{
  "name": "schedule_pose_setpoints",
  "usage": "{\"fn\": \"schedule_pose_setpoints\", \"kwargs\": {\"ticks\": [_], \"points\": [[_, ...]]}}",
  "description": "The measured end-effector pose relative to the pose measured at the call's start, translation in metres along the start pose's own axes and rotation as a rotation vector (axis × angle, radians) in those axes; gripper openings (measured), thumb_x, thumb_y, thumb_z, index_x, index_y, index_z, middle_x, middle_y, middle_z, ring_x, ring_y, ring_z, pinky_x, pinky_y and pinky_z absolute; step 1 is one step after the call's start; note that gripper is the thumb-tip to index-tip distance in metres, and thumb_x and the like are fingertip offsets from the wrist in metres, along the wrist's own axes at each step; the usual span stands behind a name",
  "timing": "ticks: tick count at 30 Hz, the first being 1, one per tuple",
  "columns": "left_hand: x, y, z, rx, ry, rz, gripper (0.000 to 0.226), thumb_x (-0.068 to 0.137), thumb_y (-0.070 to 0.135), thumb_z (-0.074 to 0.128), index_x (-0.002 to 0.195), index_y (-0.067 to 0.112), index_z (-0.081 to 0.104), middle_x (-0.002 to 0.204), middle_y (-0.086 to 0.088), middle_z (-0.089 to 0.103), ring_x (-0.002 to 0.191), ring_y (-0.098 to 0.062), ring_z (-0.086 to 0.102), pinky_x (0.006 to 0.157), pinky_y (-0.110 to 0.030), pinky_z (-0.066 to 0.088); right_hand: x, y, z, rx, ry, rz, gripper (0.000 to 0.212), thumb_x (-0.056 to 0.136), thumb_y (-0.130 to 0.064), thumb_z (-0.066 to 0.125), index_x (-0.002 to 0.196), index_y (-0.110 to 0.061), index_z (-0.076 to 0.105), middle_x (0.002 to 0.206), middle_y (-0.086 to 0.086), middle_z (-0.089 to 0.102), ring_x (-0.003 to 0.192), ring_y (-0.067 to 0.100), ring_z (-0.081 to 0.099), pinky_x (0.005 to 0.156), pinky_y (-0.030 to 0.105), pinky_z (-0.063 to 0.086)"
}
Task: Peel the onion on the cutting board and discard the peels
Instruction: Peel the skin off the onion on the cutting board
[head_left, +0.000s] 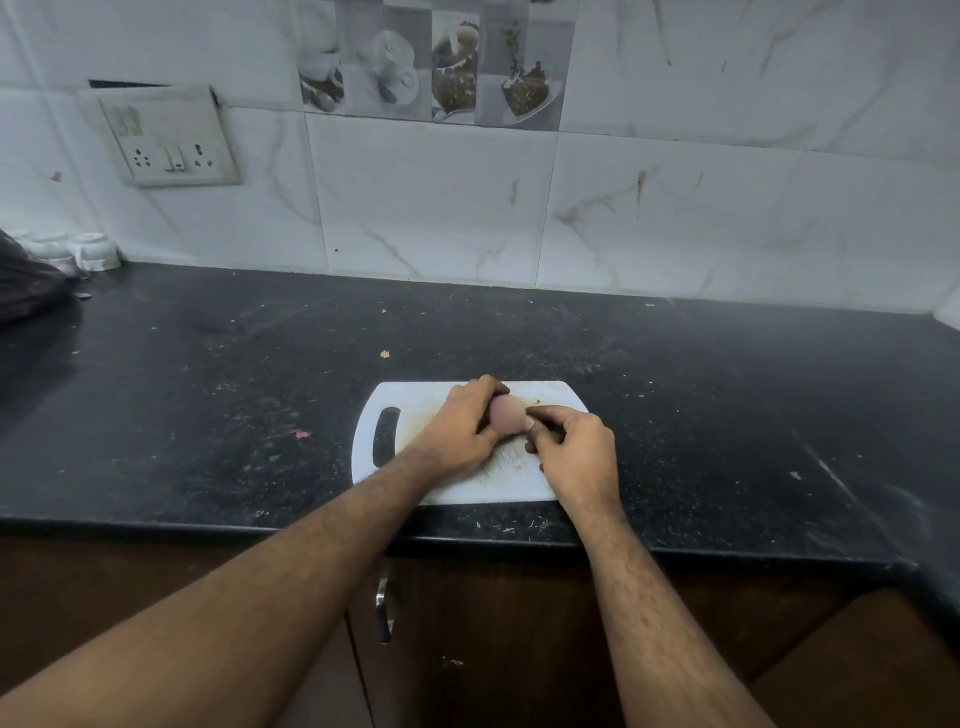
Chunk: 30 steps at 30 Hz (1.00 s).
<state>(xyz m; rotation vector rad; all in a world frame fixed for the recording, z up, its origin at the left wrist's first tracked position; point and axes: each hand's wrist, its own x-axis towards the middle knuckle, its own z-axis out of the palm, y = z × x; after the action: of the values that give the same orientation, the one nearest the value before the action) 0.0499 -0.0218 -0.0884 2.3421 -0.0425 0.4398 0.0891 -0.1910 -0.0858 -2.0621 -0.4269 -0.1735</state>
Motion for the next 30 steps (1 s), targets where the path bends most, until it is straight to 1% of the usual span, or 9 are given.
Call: {"fn": "schedule_pose_setpoints", "kwargs": {"ticks": [3, 8, 10, 12, 14, 18, 21, 26, 30], "points": [[0.0012, -0.0025, -0.0005, 0.031, 0.023, -0.009, 0.041, 0.097, 0.026, 0.069, 0.135, 0.013, 0.057, 0.126, -0.006, 0.060, 0.120, -0.020, 0.049, 0.104, -0.033, 0.042, -0.0004, -0.0018, 0.0006, -0.028, -0.016, -0.004, 0.021, 0.093, -0.020, 0.077, 0.114, -0.022, 0.081, 0.100, -0.011, 0.080, 0.085, 0.000, 0.070, 0.076, 0.016, 0.055], [-0.0006, 0.0002, -0.0006, -0.024, 0.020, -0.006, 0.039, 0.097, 0.034, 0.071, 0.129, 0.015, 0.060, 0.121, 0.000, 0.063, 0.113, -0.013, 0.055, 0.091, -0.014, 0.043, 0.0012, 0.0011, 0.0008, 0.000, 0.030, 0.021, 0.019, 0.092, -0.024, 0.079, 0.109, -0.019, 0.083, 0.096, -0.009, 0.081, 0.079, -0.006, 0.068, 0.066, 0.004, 0.049], [-0.0021, 0.0011, -0.0021, -0.035, 0.024, -0.002, 0.040, 0.096, 0.032, 0.073, 0.130, 0.015, 0.062, 0.121, 0.002, 0.064, 0.110, -0.010, 0.056, 0.087, -0.005, 0.041, 0.0014, 0.0019, 0.0017, 0.018, 0.048, 0.020, 0.016, 0.092, -0.022, 0.079, 0.107, -0.018, 0.083, 0.093, -0.011, 0.080, 0.079, -0.004, 0.069, 0.069, 0.011, 0.057], [-0.0036, 0.0015, -0.0040, -0.059, 0.029, -0.008, 0.044, 0.094, 0.029, 0.075, 0.134, 0.013, 0.063, 0.122, 0.003, 0.066, 0.105, -0.006, 0.059, 0.083, 0.001, 0.040, 0.0001, 0.0019, 0.0031, 0.042, 0.056, 0.029, 0.014, 0.093, -0.021, 0.078, 0.105, -0.017, 0.083, 0.088, -0.014, 0.077, 0.080, 0.001, 0.072, 0.072, 0.030, 0.065], [-0.0053, 0.0017, -0.0051, -0.089, 0.034, -0.022, 0.046, 0.092, 0.023, 0.078, 0.135, 0.013, 0.064, 0.119, 0.004, 0.067, 0.096, 0.000, 0.062, 0.080, 0.000, 0.043, -0.0014, 0.0012, 0.0035, 0.030, 0.058, 0.023, 0.013, 0.093, -0.021, 0.077, 0.104, -0.017, 0.082, 0.086, -0.014, 0.076, 0.081, 0.003, 0.073, 0.072, 0.037, 0.066], [-0.0050, 0.0003, -0.0051, -0.098, 0.037, -0.038, 0.045, 0.091, 0.014, 0.079, 0.133, 0.013, 0.065, 0.111, 0.007, 0.066, 0.082, 0.009, 0.062, 0.074, -0.002, 0.043, -0.0003, -0.0003, 0.0038, -0.035, 0.064, 0.001, 0.015, 0.093, -0.021, 0.076, 0.106, -0.013, 0.080, 0.090, -0.009, 0.077, 0.083, 0.004, 0.072, 0.078, 0.032, 0.065], [-0.0038, 0.0003, -0.0060, -0.094, 0.043, -0.019, 0.047, 0.089, 0.019, 0.081, 0.133, 0.016, 0.067, 0.118, 0.007, 0.068, 0.095, 0.002, 0.063, 0.081, -0.004, 0.043, 0.0001, -0.0026, 0.0049, -0.125, 0.070, 0.009, 0.017, 0.094, -0.024, 0.074, 0.107, -0.014, 0.079, 0.094, -0.006, 0.078, 0.084, 0.007, 0.071, 0.078, 0.024, 0.060], [-0.0036, -0.0030, -0.0052, -0.153, 0.021, -0.045, 0.052, 0.088, 0.024, 0.083, 0.136, 0.018, 0.065, 0.125, 0.004, 0.070, 0.112, -0.010, 0.068, 0.099, -0.025, 0.054, 0.0019, -0.0021, 0.0070, -0.146, 0.074, 0.060, 0.020, 0.094, -0.027, 0.075, 0.107, -0.013, 0.078, 0.096, -0.003, 0.078, 0.082, 0.007, 0.070, 0.074, 0.024, 0.058], [-0.0034, -0.0038, -0.0047, -0.189, -0.005, -0.070, 0.051, 0.090, 0.025, 0.081, 0.138, 0.019, 0.062, 0.122, 0.006, 0.072, 0.108, -0.006, 0.070, 0.094, -0.019, 0.054, 0.0023, -0.0011, 0.0079, -0.153, 0.115, 0.109, 0.019, 0.095, -0.023, 0.074, 0.109, -0.011, 0.077, 0.098, -0.001, 0.077, 0.081, 0.007, 0.067, 0.066, 0.017, 0.050]]}}
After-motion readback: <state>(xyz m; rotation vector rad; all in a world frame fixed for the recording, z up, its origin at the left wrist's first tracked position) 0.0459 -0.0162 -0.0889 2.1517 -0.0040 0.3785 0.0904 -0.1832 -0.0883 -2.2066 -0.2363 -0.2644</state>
